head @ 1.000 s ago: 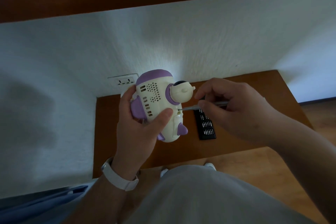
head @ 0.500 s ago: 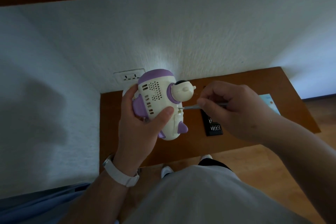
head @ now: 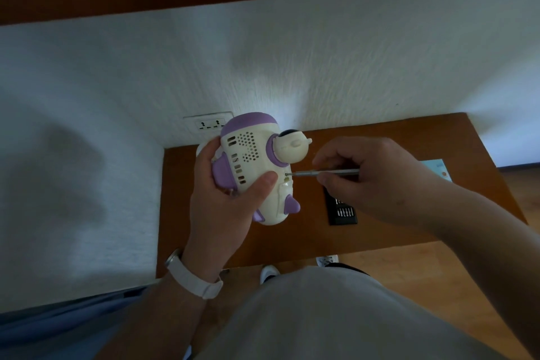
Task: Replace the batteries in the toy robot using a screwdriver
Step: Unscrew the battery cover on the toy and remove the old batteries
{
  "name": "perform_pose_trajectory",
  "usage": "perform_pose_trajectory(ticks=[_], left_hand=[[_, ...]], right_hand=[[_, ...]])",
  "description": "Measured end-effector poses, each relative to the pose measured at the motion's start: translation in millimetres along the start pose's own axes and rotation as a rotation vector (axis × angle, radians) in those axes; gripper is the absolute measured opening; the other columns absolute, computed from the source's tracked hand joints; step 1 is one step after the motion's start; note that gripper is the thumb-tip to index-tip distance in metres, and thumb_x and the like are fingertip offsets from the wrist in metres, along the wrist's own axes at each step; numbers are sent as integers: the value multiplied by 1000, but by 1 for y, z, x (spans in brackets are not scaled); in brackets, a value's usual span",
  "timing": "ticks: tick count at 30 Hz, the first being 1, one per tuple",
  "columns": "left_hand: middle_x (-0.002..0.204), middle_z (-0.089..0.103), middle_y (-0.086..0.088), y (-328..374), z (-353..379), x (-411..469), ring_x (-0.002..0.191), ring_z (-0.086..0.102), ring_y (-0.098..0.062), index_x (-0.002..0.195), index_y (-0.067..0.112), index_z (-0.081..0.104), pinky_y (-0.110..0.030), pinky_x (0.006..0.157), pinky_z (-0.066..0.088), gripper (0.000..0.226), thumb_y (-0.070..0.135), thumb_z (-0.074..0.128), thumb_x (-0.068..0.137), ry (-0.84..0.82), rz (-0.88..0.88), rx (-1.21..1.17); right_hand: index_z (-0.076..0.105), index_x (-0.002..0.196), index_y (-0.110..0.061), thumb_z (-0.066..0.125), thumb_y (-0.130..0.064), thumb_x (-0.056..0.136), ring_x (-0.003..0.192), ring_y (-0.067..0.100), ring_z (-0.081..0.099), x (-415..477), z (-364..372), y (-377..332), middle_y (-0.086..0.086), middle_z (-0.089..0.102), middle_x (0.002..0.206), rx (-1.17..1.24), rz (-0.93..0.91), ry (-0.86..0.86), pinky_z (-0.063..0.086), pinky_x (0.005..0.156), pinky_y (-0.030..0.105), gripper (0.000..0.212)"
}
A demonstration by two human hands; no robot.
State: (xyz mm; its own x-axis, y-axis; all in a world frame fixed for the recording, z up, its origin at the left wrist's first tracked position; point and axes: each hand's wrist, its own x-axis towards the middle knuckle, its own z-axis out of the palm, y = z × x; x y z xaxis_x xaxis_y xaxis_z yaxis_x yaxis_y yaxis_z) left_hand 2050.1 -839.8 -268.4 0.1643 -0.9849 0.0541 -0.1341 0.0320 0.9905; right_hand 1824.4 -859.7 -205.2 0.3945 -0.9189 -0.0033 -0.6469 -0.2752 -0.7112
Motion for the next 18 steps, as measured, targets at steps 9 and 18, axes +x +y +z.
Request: perform_pose_trajectory(ticks=[9,18], left_hand=[[112,63,35,-3,10,7,103,66,4,136,25,43,-13,66,56,85,46,86,66,-5,12,32],[110,65,32,-10,10,14,102,67,2,134,28,45,-16,66,57,85,42,90,64,-4,-40,1]], right_hand=[[67,83,-33,53,-45,86,61,7,61,1,0,18,-19,63,78,-18,41,-57,49,55,18,18],[67,81,-31,57,-41,86,74,7,55,-7,8,38,-11,57,79,89,100,72,42,65,9,15]])
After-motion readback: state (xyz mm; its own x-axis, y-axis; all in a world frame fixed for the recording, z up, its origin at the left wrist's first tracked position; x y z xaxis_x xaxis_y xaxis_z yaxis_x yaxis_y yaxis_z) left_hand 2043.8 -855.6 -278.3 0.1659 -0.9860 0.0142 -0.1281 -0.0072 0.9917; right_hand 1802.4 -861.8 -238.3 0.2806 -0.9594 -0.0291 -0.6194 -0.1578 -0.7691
